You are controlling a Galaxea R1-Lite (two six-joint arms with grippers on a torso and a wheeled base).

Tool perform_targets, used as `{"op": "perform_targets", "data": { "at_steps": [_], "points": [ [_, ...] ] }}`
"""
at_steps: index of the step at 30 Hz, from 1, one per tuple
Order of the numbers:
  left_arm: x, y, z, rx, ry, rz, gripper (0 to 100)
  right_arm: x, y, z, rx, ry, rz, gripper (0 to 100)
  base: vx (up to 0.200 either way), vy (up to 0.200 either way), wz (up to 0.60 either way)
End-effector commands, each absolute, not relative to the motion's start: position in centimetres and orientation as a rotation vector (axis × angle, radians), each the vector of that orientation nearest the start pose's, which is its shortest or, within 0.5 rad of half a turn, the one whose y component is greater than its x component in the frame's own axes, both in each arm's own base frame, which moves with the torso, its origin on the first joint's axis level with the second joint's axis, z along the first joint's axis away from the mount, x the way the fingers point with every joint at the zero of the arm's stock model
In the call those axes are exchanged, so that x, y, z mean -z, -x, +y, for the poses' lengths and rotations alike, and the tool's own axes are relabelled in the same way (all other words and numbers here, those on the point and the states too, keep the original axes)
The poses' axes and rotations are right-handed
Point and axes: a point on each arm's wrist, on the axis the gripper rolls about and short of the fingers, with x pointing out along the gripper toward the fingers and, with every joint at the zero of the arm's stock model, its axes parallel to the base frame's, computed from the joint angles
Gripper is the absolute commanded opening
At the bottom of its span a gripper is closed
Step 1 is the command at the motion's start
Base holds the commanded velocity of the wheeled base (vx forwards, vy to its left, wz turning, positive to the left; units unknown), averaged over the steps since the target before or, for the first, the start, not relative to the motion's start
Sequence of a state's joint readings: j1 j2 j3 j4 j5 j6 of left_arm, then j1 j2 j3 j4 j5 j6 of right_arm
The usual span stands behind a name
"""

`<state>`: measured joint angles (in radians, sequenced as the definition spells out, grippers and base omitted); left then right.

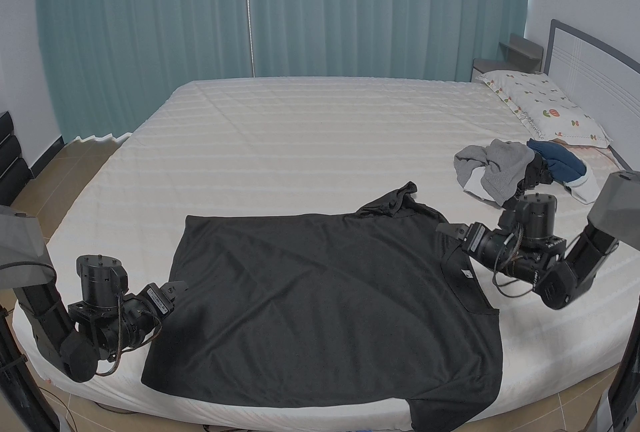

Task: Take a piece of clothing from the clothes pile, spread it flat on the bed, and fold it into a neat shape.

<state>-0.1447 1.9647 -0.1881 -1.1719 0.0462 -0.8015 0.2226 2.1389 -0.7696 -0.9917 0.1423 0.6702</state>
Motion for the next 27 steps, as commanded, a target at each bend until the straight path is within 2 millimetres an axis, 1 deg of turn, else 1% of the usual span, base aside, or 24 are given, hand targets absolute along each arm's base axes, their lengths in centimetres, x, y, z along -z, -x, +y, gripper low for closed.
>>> {"op": "perform_targets", "data": {
  "at_steps": [1, 2, 3, 5, 6, 8, 9, 10, 13, 15, 20, 21, 25, 27],
  "points": [
    [-3.2, -23.5, -3.3, -0.150, 0.721, 0.607, 100, -3.8, -41.4, 11.2, -0.187, -0.628, 0.547, 100, 0.000, 0.000, 0.00],
    [-3.2, -23.5, -3.3, -0.150, 0.721, 0.607, 100, -3.6, -42.4, 12.0, -0.190, -0.637, 0.565, 100, 0.000, 0.000, 0.00],
    [-3.2, -23.5, -3.3, -0.150, 0.721, 0.607, 100, -3.6, -42.4, 12.0, -0.190, -0.637, 0.565, 100, 0.000, 0.000, 0.00],
    [-3.2, -23.5, -3.3, -0.150, 0.721, 0.607, 100, -2.6, -43.5, 13.6, -0.190, -0.657, 0.602, 100, 0.000, 0.000, 0.00],
    [-3.2, -23.5, -3.3, -0.152, 0.721, 0.606, 100, -2.3, -43.8, 13.9, -0.188, -0.656, 0.613, 100, 0.000, 0.000, 0.00],
    [-3.2, -23.5, -3.3, -0.152, 0.721, 0.606, 100, -2.3, -43.8, 13.9, -0.188, -0.656, 0.613, 100, 0.000, 0.000, 0.00],
    [-3.2, -23.5, -3.3, -0.152, 0.720, 0.607, 100, -1.3, -44.6, 14.9, -0.174, -0.643, 0.647, 100, 0.000, 0.000, 0.00],
    [-3.2, -23.5, -3.3, -0.154, 0.720, 0.607, 100, -1.4, -44.8, 15.0, -0.174, -0.642, 0.645, 100, 0.000, 0.000, 0.00],
    [-3.2, -23.4, -3.3, -0.155, 0.720, 0.606, 100, -2.0, -46.4, 15.1, -0.168, -0.645, 0.638, 100, 0.000, 0.000, 0.00],
    [-3.2, -23.5, -3.2, -0.156, 0.721, 0.604, 100, -2.0, -47.1, 15.3, -0.165, -0.647, 0.644, 100, 0.000, 0.000, 0.00],
    [-3.2, -23.5, -3.2, -0.157, 0.721, 0.607, 100, -1.0, -47.8, 16.1, -0.155, -0.649, 0.679, 100, 0.000, 0.000, 0.00],
    [-3.2, -23.5, -3.2, -0.157, 0.721, 0.607, 100, -1.0, -47.8, 16.1, -0.155, -0.649, 0.679, 100, 0.000, 0.000, 0.00],
    [-3.1, -23.5, -3.2, -0.159, 0.723, 0.608, 100, -1.6, -49.3, 16.4, -0.170, -0.653, 0.636, 100, 0.000, 0.000, 0.00],
    [-3.1, -23.5, -3.2, -0.161, 0.723, 0.609, 100, -1.3, -49.6, 16.6, -0.166, -0.648, 0.649, 100, 0.000, 0.000, 0.00]
  ]
}}
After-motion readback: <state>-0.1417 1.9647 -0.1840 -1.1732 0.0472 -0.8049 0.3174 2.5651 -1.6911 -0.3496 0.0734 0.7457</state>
